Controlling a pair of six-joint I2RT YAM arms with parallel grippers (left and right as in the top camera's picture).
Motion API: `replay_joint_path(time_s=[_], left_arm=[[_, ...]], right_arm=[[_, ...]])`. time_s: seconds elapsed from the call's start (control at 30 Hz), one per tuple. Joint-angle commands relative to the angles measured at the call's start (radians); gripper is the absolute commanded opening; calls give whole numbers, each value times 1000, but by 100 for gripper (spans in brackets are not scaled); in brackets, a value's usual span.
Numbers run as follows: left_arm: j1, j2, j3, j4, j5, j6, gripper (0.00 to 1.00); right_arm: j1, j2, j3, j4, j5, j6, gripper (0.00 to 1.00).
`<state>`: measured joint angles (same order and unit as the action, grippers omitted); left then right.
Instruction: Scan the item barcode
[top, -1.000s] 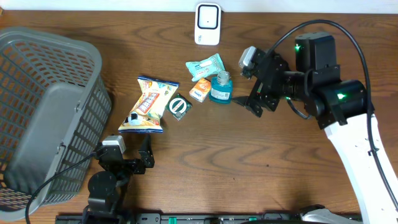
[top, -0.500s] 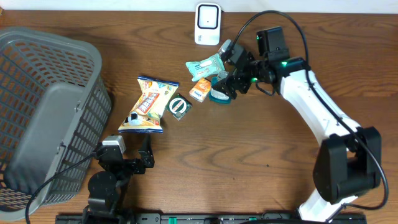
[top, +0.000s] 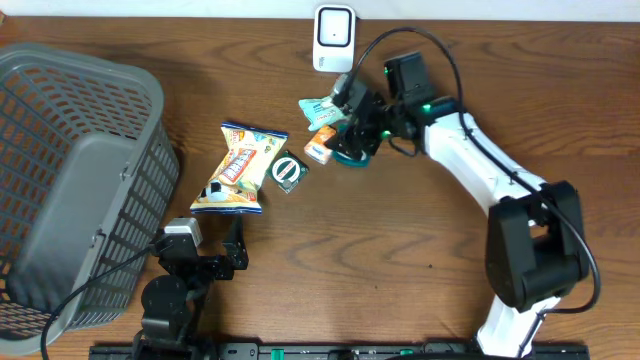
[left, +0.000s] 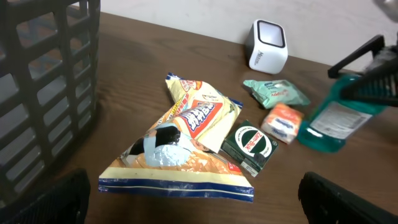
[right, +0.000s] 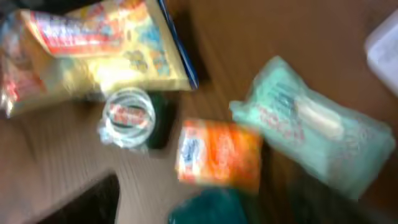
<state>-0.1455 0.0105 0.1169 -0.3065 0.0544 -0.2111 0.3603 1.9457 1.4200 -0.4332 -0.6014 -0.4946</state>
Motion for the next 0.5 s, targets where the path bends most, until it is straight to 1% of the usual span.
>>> replay_joint_path(time_s=[0.0,0.1,0.23,0.3,0.37,0.47], left_arm=[[5,-5,-17,-21,10,-5,98],[5,-5,-17,-21,10,-5,98],[5,-5,-17,-21,10,-5,98],[5,-5,-17,-21,10,-5,98],[5,-5,-17,-21,10,-5,98],[5,-5,-17,-21,10,-5,98]], right_arm=[[10,20,3,-9,40,9,71],[10,20,3,-8,108,12,57],[10,20,2,-14,140,11,46],[10,20,1,-14,138,12,37],[12,20,1,-11,139,11,32],[13,20,1,-4,138,12,26]])
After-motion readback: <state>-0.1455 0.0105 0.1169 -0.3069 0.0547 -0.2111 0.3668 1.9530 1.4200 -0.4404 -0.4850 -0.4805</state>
